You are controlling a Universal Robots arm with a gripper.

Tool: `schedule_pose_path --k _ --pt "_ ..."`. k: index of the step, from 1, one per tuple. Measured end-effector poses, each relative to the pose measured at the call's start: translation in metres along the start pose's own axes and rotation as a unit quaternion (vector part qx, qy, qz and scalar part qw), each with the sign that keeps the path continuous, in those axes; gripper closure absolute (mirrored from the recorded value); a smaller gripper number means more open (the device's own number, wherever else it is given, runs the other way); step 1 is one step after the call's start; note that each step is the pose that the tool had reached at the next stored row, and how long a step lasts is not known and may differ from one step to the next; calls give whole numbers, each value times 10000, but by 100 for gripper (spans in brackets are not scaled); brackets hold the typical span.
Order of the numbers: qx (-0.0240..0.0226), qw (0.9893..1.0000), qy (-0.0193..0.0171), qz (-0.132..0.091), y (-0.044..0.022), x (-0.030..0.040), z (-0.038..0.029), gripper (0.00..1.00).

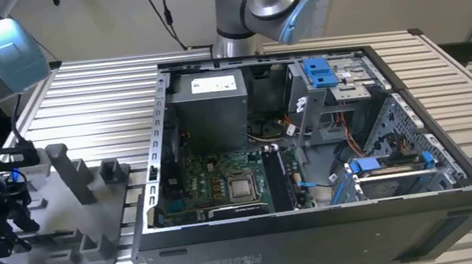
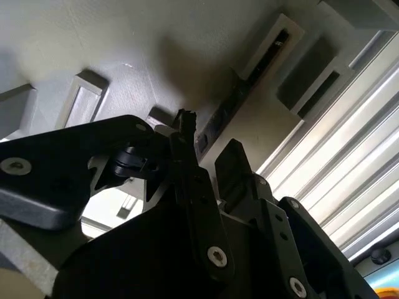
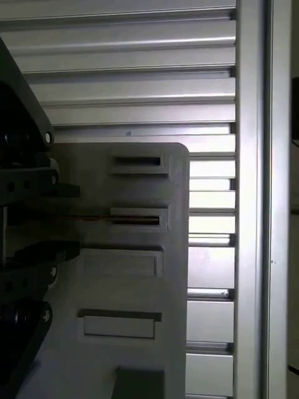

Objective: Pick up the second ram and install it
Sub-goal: 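Pick up the second ram and move it above second insertion slot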

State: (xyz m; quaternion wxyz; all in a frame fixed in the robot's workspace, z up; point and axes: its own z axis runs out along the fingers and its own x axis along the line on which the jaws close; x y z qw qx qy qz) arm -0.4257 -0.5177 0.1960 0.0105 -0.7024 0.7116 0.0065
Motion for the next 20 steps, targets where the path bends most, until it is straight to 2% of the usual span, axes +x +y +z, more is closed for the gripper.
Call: schedule_pose_path --k 18,20 --pt "0 10000 -7 0 0 -2 8 58" --pt "1 10000 -7 0 0 -2 9 60"
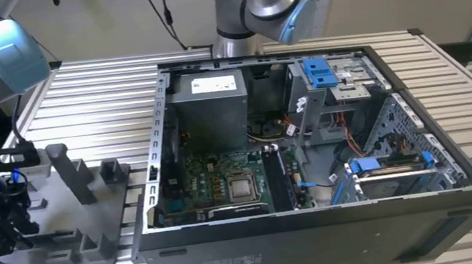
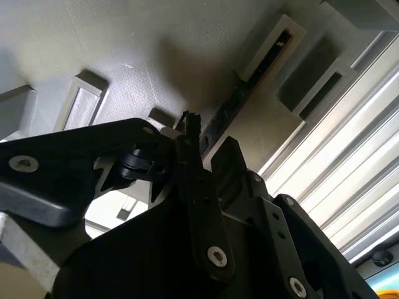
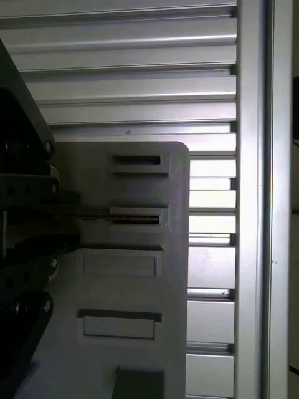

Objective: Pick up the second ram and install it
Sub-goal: 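Pick up the second ram and move it above second insertion slot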

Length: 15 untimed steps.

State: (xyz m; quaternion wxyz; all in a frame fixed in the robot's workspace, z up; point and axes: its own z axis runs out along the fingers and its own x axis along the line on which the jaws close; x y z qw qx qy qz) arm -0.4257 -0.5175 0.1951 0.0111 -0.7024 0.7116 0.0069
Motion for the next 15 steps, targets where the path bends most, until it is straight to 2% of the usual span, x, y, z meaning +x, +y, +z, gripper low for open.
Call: schedule_pose_path --k 1,6,7,10,12,13,15 --pt "0 10000 0 0 0 0 0 67" --pt "0 10000 0 0 0 -1 0 70" --pt "0 10000 0 0 0 -1 -1 77" --pt "0 10000 0 0 0 -1 -1 77" --pt "0 10000 0 0 0 -1 0 79" --pt "0 10000 0 0 0 -1 0 86" --pt "0 10000 0 0 0 -1 0 86"
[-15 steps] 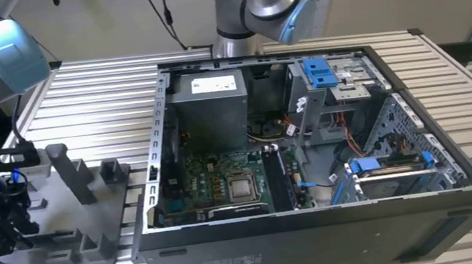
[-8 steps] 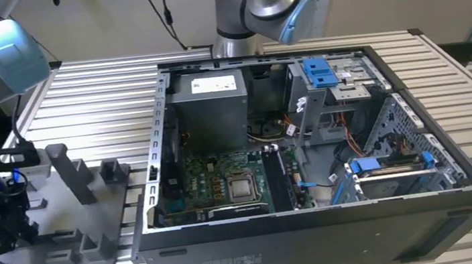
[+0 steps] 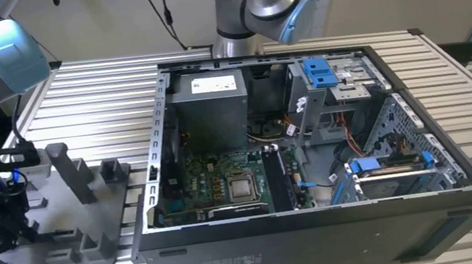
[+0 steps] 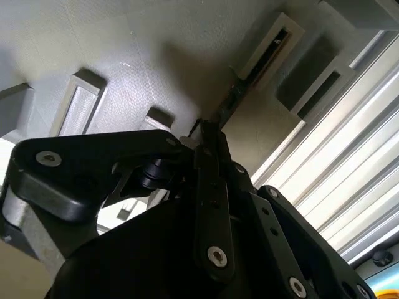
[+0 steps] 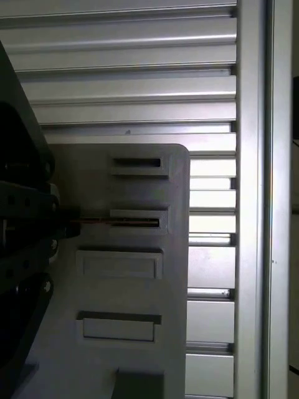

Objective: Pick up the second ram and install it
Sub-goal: 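Pick up the second ram and move it above second insertion slot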

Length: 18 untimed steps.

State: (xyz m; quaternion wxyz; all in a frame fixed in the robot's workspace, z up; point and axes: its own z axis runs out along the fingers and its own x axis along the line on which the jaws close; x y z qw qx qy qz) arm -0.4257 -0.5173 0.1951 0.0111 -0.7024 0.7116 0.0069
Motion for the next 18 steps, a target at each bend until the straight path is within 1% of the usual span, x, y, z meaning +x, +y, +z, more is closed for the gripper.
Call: schedule_pose_path --k 13,18 --pt "0 10000 0 0 0 -1 -1 86" --pt "0 10000 4 0 0 -3 -44 86"
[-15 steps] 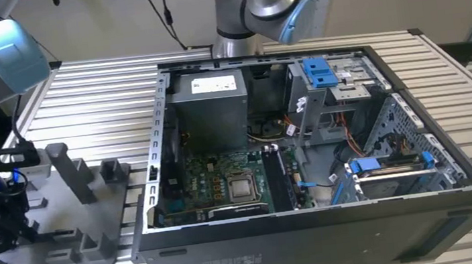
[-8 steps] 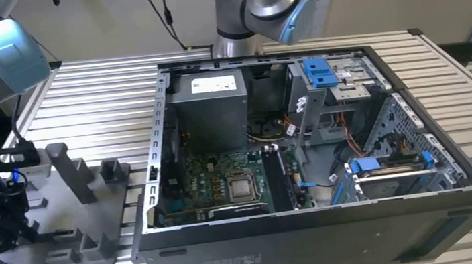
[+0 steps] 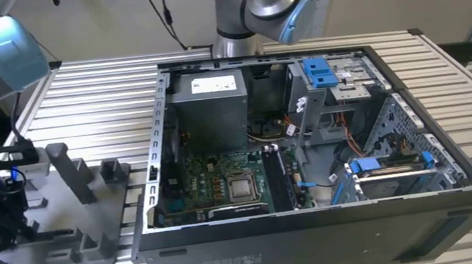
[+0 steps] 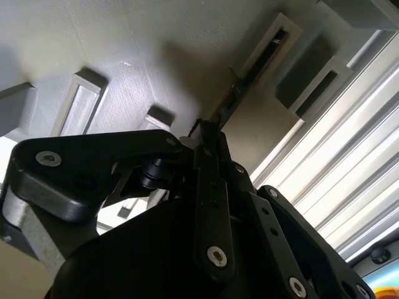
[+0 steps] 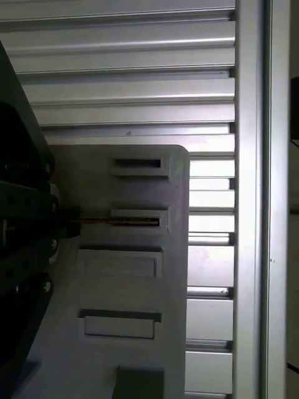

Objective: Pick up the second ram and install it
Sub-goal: 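Pick up the second ram and move it above second insertion slot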

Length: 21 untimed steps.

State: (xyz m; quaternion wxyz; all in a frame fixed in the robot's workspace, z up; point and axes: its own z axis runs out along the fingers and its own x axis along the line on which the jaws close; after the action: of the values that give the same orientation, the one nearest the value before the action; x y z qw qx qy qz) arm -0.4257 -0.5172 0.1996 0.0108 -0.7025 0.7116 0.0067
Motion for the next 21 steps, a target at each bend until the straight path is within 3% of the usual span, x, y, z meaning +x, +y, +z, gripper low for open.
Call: schedule_pose_path --k 13,21 --pt "-1 10000 1 0 -1 -5 -216 86" --pt "-1 10000 0 0 -1 -7 -264 86"
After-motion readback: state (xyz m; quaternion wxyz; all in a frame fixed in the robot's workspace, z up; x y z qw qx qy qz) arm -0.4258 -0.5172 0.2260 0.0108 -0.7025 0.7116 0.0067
